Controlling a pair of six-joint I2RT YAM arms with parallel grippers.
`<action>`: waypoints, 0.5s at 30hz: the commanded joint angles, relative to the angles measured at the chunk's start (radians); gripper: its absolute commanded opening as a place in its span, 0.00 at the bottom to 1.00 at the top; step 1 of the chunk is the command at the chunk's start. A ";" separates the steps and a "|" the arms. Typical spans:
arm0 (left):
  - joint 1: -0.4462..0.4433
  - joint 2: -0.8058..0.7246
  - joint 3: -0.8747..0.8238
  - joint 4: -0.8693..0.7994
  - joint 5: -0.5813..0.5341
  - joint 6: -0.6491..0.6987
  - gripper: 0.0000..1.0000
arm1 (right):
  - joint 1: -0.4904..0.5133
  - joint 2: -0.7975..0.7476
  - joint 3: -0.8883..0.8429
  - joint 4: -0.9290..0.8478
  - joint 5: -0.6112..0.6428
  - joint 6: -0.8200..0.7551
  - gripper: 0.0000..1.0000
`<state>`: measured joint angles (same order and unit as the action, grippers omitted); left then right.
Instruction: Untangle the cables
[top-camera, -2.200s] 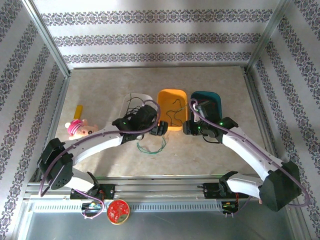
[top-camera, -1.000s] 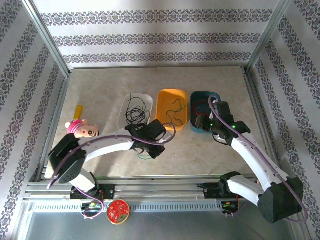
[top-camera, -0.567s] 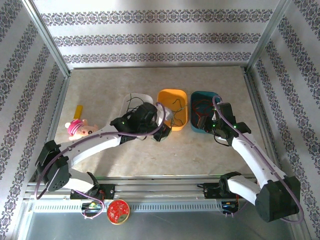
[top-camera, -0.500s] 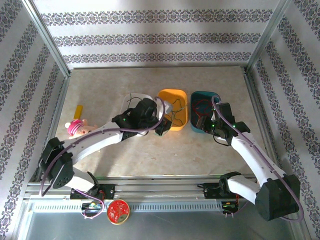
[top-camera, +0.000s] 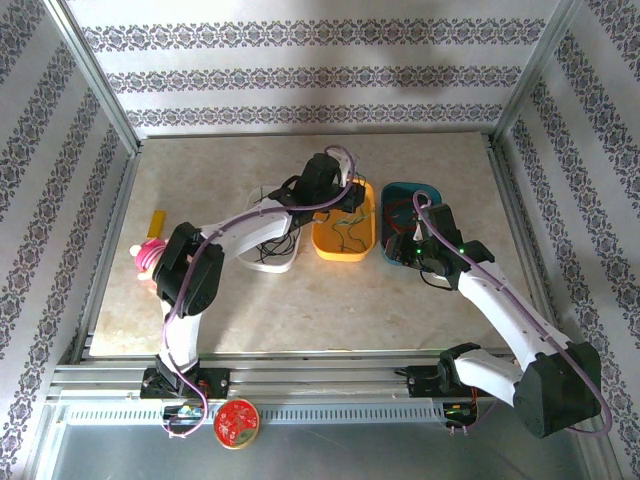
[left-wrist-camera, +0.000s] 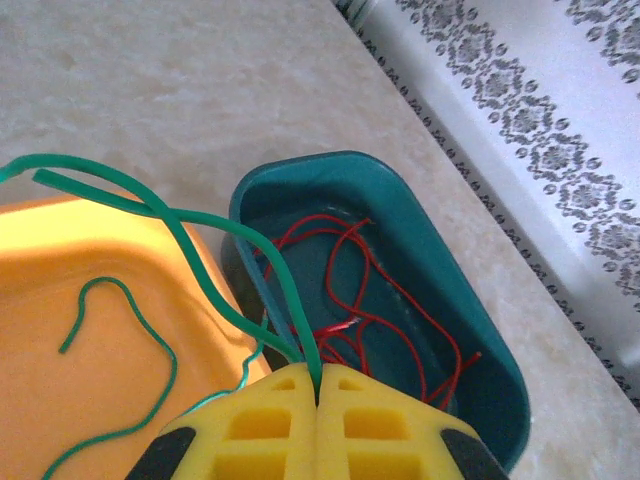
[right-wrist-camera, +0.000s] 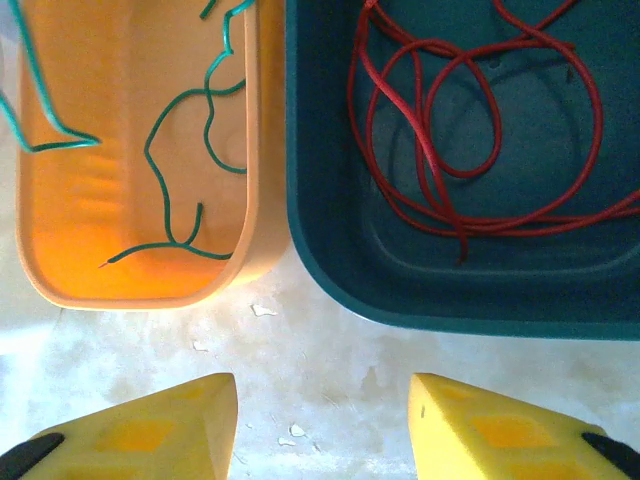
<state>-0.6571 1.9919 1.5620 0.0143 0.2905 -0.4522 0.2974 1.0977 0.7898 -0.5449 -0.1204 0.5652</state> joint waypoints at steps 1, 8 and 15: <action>0.004 0.022 0.046 -0.046 -0.008 -0.021 0.00 | 0.007 -0.016 0.013 -0.019 0.025 -0.017 0.48; 0.010 0.036 0.035 -0.078 -0.015 -0.019 0.00 | 0.005 -0.023 -0.006 -0.020 0.024 -0.017 0.48; 0.034 0.043 0.032 -0.134 -0.013 -0.001 0.52 | 0.003 -0.032 -0.004 -0.025 0.027 -0.024 0.48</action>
<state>-0.6407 2.0190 1.5734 -0.0704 0.2832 -0.4591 0.2974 1.0866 0.7898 -0.5499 -0.1135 0.5583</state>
